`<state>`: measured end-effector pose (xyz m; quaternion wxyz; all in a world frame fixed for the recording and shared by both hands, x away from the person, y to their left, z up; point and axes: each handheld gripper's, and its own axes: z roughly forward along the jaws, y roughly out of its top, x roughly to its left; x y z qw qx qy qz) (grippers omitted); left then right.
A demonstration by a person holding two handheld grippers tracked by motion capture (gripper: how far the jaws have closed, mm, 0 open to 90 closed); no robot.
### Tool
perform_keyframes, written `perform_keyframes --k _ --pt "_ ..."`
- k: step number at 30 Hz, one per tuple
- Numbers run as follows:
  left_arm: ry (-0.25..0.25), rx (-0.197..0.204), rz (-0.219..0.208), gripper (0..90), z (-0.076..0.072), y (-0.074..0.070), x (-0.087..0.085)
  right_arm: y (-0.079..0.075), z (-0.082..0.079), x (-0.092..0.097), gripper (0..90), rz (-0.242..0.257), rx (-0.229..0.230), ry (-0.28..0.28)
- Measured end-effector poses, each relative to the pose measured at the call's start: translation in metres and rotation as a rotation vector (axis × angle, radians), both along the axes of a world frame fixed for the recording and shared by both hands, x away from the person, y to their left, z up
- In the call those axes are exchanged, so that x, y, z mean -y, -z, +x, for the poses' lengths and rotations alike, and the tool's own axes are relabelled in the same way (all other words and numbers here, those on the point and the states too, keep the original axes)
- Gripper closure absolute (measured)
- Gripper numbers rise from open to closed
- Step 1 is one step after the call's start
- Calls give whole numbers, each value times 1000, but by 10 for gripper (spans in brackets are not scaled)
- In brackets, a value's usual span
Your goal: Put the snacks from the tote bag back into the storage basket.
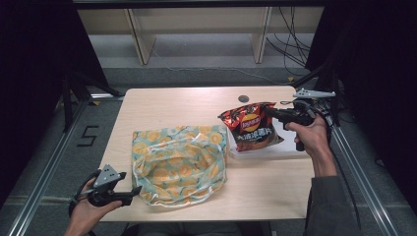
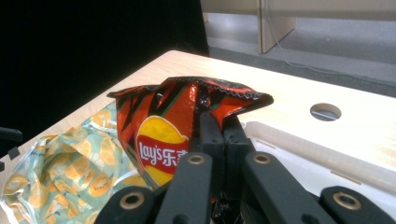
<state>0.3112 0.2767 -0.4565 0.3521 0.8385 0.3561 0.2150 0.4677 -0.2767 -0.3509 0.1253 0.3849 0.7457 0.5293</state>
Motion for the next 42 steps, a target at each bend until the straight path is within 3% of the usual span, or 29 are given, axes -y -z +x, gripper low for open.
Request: perform_keyframes --k 1,2,4,5,7,8,9,10,16,17,18,24,30,33,34,35,36,38,39,41,42 --pt "3 2 5 245 0 0 0 1 -1 0 900 27 -32 17" --pt "3 2 5 245 0 0 0 4 0 2 900 33 -35 21" --pt "-32 -8 -52 245 -1 3 4 7 1 5 900 35 -66 39" --pt "-3 0 -22 245 0 2 1 10 2 7 900 35 -79 44" --pt "-8 -2 -20 245 0 1 2 14 5 12 900 35 -70 61" --pt "-2 5 -23 244 1 2 2 14 4 14 899 37 -98 68" --pt "-4 -3 -19 244 1 2 2 17 7 17 896 34 -74 62" --pt "-5 -7 -14 244 1 2 2 17 6 17 895 44 -97 77" --pt "-18 -10 -39 244 -1 4 4 22 10 21 887 15 -78 87" --pt "-17 -19 -24 243 -1 3 3 23 11 21 880 20 -74 91" --pt "-23 -17 -34 243 0 4 4 23 9 20 874 33 -94 102" --pt "-11 -17 -22 243 0 4 3 27 15 25 850 -24 -45 125" --pt "-11 -9 -32 243 2 5 2 29 17 23 832 -15 -72 158" --pt "-11 -10 -31 243 2 5 2 30 21 24 822 -32 -53 161" --pt "-13 -11 -31 244 1 5 3 30 21 22 822 -16 -73 174" --pt "-6 -10 -30 244 2 5 2 32 25 22 823 -51 -62 175" --pt "-10 -13 -35 244 1 5 3 33 25 20 823 -38 -88 182" --pt "-12 -11 -42 243 2 5 3 35 30 21 823 -66 -57 173" --pt "-9 -8 -40 244 2 5 2 36 30 18 824 -49 -89 185" --pt "-30 -27 -61 243 0 6 3 37 35 19 838 -79 -54 185" --pt "-36 -32 -66 243 0 6 4 38 36 18 849 -66 -76 184"
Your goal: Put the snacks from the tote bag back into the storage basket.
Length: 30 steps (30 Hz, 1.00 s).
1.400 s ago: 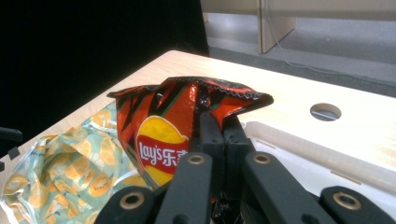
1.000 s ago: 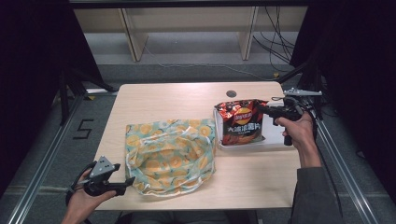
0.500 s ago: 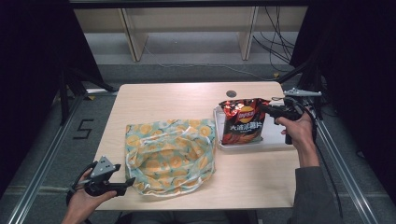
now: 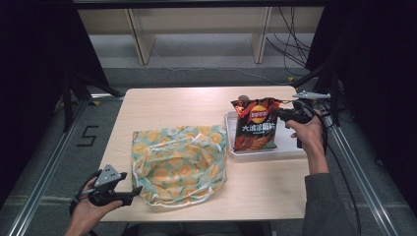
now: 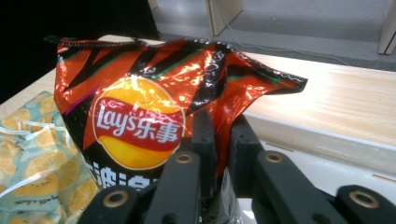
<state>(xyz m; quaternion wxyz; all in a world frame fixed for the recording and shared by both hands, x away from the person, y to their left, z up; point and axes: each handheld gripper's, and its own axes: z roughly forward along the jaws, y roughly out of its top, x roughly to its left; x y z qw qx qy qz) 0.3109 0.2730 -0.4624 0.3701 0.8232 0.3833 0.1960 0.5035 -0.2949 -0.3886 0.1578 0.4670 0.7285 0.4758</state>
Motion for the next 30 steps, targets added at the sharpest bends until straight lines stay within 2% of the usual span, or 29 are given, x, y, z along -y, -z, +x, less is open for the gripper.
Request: perform_keyframes --k 1,2,3,4,5,6,8,9,10,11,12,14,15,16,17,18,19,21,23,24,25,26,27,29,30 --pt "1 -1 2 243 0 0 0 0 1 0 859 -18 9 1" --pt "23 9 21 244 1 -1 -1 1 3 0 864 -15 14 -6" --pt "25 14 22 243 2 -1 -1 1 2 -3 865 3 -11 15" --pt "25 14 22 243 2 -1 -1 1 4 -1 868 -22 9 1" --pt "23 13 21 243 1 -1 -1 0 4 -4 869 -3 -14 23" --pt "23 13 22 243 1 -1 -1 1 6 -2 871 -33 6 12" --pt "23 14 20 243 2 -1 -1 1 7 -3 873 -37 3 8" --pt "3 -5 3 243 0 0 0 0 9 -2 872 -61 15 1" --pt "3 -5 3 243 0 0 0 1 9 -5 873 -38 -1 15" --pt "-8 9 -16 244 0 2 1 1 11 -3 872 -70 14 2" --pt "7 15 -3 244 2 1 1 1 12 -3 870 -78 15 5" --pt "11 23 8 244 2 1 0 2 12 -5 868 -61 2 6" --pt "18 13 23 244 2 0 -1 3 12 -7 867 -45 -10 26" --pt "-8 -8 11 244 0 0 0 4 15 -5 857 -63 2 26" --pt "14 -4 42 244 1 -2 -2 4 16 -4 852 -70 2 21" --pt "16 -1 39 244 1 -1 -2 5 16 -5 845 -74 5 29" --pt "17 20 21 244 2 1 -1 6 17 -4 836 -76 12 23" --pt "17 19 25 244 2 0 -1 8 17 -7 821 -55 -9 40" --pt "17 19 23 244 2 0 -1 10 20 -6 813 -78 10 40" --pt "18 17 24 244 2 0 -1 10 19 -9 808 -50 -23 51" --pt "18 15 24 244 2 0 -1 11 21 -7 809 -68 1 38" --pt "19 17 26 244 2 0 -2 11 22 -6 809 -69 1 39" --pt "21 6 24 244 2 0 -2 11 20 -8 809 -63 -25 59" --pt "16 13 24 244 2 0 -1 13 23 -7 805 -83 1 57" --pt "19 16 22 244 2 1 -2 14 22 -9 801 -58 -19 76"
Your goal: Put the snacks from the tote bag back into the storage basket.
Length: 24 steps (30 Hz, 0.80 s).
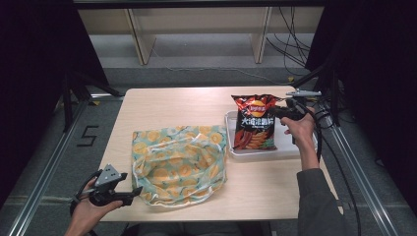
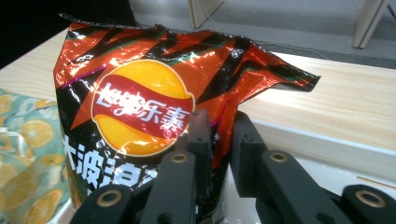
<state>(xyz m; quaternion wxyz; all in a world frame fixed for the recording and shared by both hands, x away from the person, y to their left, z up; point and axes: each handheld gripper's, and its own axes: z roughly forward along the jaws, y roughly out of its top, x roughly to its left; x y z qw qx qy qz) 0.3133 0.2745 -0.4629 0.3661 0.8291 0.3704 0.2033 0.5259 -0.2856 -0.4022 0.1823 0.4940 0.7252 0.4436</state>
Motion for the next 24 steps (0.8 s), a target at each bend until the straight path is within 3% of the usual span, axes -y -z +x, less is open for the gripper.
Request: perform_keyframes --k 1,3,7,9,11,12,13,16,17,18,19,22,23,24 --pt "0 -10 2 244 0 0 0 1 2 3 799 -21 15 -15" --pt "-11 -13 -7 244 -1 0 0 3 2 -1 789 5 -6 8" --pt "-4 -12 -1 244 0 0 0 6 7 1 752 -43 38 -13" --pt "1 -7 5 245 0 -1 0 6 7 -1 732 -27 11 -9" --pt "-1 1 0 244 0 0 0 7 7 -2 729 -33 13 0" --pt "-6 -14 -4 244 0 0 0 7 8 -2 728 -48 13 8" --pt "-16 -15 -10 245 -1 0 1 8 7 -5 727 -22 1 25" --pt "-11 -8 -7 245 -1 0 0 8 7 -6 710 -26 -7 36" --pt "-5 -11 -1 245 0 0 0 9 9 -4 708 -44 11 26" --pt "-10 -14 -4 245 0 0 0 10 9 -7 696 -23 0 42" --pt "-6 -11 -1 245 0 -1 0 12 12 -5 693 -53 4 25" --pt "-8 -12 -1 245 -1 -1 0 13 14 -6 693 -62 -3 21" --pt "-3 -10 3 245 0 -1 0 15 13 -9 693 -42 -19 44" --pt "-4 -4 9 245 0 -1 0 16 15 -6 693 -62 -1 24"
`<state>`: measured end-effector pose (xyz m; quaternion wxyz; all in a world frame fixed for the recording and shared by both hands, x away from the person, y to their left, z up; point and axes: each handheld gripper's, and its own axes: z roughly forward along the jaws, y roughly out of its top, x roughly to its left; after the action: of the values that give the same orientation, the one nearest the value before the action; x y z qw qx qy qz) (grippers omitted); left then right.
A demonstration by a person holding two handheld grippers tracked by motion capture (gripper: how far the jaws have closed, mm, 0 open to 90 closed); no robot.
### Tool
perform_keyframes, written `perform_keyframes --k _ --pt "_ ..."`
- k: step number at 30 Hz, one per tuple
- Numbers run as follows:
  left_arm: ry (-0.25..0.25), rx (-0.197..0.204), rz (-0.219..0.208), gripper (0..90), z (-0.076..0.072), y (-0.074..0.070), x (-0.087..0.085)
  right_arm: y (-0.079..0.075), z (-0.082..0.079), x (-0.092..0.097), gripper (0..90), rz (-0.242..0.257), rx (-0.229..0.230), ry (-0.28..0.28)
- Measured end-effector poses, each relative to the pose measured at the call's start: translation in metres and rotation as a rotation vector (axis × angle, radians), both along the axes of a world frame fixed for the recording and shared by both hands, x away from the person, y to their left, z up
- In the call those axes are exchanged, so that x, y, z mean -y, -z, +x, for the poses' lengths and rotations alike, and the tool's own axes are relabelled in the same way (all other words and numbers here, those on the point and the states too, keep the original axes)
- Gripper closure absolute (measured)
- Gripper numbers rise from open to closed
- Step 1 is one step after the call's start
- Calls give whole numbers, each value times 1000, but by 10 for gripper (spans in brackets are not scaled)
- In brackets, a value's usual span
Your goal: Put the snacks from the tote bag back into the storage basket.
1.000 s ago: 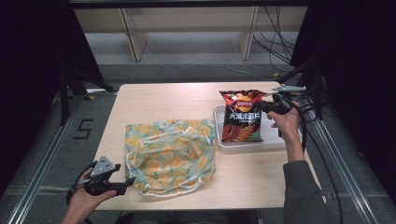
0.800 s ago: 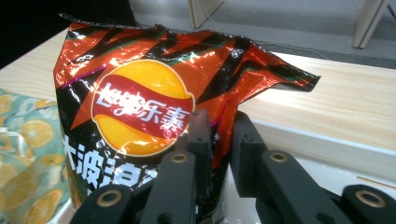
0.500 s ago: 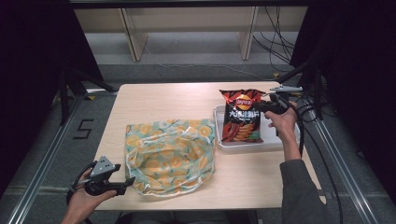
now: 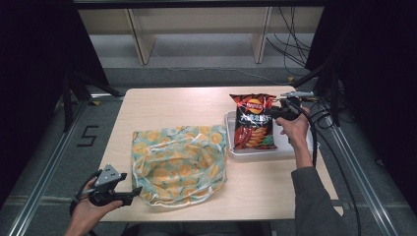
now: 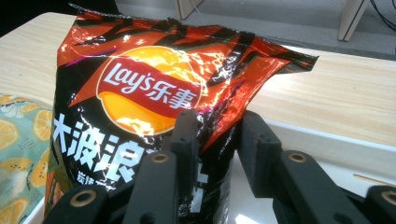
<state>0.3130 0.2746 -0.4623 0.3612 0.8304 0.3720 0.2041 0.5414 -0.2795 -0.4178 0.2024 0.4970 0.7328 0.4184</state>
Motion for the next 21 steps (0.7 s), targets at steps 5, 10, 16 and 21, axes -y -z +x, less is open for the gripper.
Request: perform_keyframes --k 5,10,16,21 --pt "3 -7 -4 245 0 0 1 2 2 -2 667 -7 -2 4" --pt "3 0 3 245 0 0 0 2 1 -4 645 -6 -23 45" --pt "1 1 -12 245 0 0 1 0 1 2 627 -18 -6 35" --pt "-3 -1 -19 245 0 0 0 -4 -1 0 618 -10 10 26"
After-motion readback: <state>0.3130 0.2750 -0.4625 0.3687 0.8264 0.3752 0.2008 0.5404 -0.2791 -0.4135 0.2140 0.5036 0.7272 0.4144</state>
